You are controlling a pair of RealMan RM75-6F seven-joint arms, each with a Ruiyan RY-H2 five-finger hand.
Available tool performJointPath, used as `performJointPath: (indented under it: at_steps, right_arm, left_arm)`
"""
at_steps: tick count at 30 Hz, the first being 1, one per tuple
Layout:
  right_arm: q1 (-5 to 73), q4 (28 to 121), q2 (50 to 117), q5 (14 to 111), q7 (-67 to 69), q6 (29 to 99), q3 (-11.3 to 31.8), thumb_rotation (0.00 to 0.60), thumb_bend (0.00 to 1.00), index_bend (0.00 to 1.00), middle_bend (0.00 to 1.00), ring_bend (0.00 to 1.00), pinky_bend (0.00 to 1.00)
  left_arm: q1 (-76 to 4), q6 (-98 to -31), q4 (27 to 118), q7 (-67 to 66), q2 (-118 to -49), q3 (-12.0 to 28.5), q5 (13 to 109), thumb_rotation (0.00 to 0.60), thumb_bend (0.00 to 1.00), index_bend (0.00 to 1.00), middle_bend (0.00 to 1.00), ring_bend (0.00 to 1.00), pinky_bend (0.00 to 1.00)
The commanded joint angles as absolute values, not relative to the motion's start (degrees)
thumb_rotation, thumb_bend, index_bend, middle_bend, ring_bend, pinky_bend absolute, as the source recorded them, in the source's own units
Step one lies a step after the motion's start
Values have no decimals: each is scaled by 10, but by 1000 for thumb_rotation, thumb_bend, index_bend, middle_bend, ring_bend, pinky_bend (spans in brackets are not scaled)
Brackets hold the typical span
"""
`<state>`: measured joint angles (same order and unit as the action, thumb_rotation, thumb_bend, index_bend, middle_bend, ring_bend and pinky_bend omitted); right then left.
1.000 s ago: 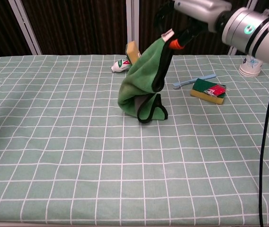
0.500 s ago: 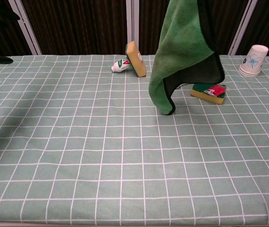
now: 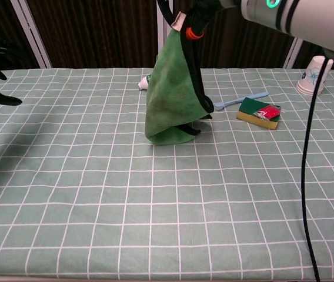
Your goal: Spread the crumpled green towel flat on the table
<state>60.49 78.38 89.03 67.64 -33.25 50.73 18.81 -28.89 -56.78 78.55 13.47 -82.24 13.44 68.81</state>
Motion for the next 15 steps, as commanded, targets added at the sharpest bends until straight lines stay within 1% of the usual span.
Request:
performJointPath:
  at_steps: [1,4,6,11,15]
  right_arm:
    - [645,717,938,618,-418,516,202,600,575,780,293,149,51]
    - [657,691,950,583,-481,540,209,599,577,780,293,151,50]
    - [656,696,947,571,-497,556,214,597,576,780,292,152,50]
    - [632,759,905,573,-484,592,218,599,575,782,292,151,50]
    - [596,833,851,594,-441,619,215,596,576,782,292,148,37]
  left_arm:
    - [-297,-557,780,131,-828,136,679,479,36,276,257,212,290]
    - [-302,-550,778,131,-833,137,674,425,28,276,256,212,291]
    - [-302,-548,777,134,-834,135,675,405,25,276,256,212,291]
    - [-296,-554,771,145,-836,129,680,381,21,276,256,212,291]
    - [-294,-558,767,156,-836,125,687,373,21,276,257,212,291]
